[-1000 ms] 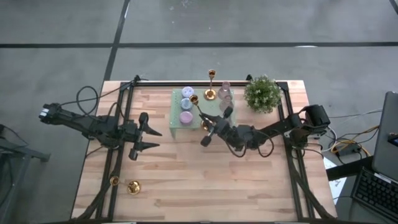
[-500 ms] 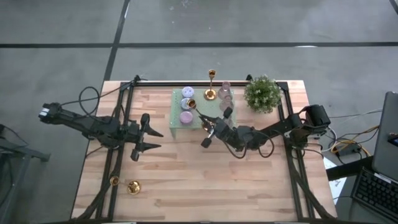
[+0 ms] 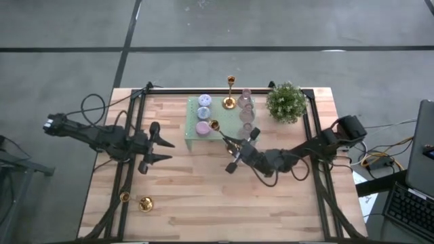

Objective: Pick & Place candle stick holders
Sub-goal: Put the top gold candle holder on the shelf aligned with the other gold candle holder

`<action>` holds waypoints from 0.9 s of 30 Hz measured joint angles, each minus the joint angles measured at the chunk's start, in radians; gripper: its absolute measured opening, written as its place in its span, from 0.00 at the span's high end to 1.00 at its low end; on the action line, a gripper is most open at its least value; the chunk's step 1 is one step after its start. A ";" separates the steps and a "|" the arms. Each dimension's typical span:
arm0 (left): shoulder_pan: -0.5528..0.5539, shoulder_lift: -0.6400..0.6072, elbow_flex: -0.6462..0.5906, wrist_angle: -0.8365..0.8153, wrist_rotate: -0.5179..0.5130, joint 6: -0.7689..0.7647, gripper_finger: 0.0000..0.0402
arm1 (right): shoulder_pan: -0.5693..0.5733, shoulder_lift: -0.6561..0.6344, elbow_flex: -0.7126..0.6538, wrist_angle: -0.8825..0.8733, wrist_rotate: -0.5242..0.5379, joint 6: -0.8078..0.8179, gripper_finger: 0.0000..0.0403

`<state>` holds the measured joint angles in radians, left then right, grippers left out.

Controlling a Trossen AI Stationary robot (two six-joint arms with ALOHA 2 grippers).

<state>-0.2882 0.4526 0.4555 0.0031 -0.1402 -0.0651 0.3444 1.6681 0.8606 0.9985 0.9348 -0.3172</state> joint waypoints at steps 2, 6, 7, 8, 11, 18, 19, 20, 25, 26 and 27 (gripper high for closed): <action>0.000 -0.039 -0.035 -0.002 0.000 0.000 0.52 | 0.019 -0.011 -0.020 0.000 0.003 0.025 0.97; -0.001 -0.130 -0.119 0.018 -0.009 -0.002 0.52 | 0.055 -0.025 -0.057 0.000 0.004 0.077 0.97; -0.001 -0.155 -0.138 0.025 -0.012 -0.003 0.52 | 0.060 -0.030 -0.065 0.000 0.008 0.083 0.97; -0.001 -0.178 -0.155 0.025 -0.018 -0.007 0.52 | 0.065 -0.033 -0.073 0.002 0.019 0.085 0.97; -0.001 -0.237 -0.202 0.024 -0.042 -0.024 0.52 | 0.069 -0.038 -0.099 0.002 0.088 0.085 0.97; -0.001 -0.324 -0.268 0.017 -0.070 -0.051 0.52 | 0.041 -0.040 -0.126 0.013 0.120 0.087 0.97; -0.001 -0.330 -0.268 0.019 -0.070 -0.052 0.52 | 0.034 -0.040 -0.129 0.013 0.122 0.087 0.97; -0.001 -0.335 -0.268 0.017 -0.070 -0.053 0.52 | 0.025 -0.040 -0.131 0.012 0.124 0.086 0.97; -0.001 -0.336 -0.268 0.002 -0.069 -0.059 0.52 | -0.002 -0.040 -0.138 0.013 0.124 0.079 0.97; -0.001 -0.337 -0.268 0.000 -0.069 -0.055 0.52 | -0.006 -0.040 -0.139 0.013 0.124 0.076 0.97; -0.001 -0.339 -0.268 -0.006 -0.069 -0.051 0.52 | -0.008 -0.040 -0.139 0.013 0.126 0.071 0.97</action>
<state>-0.2890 0.1140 0.1875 -0.0028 -0.2089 -0.1164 0.3359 1.6279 0.7216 1.0116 1.0606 -0.2457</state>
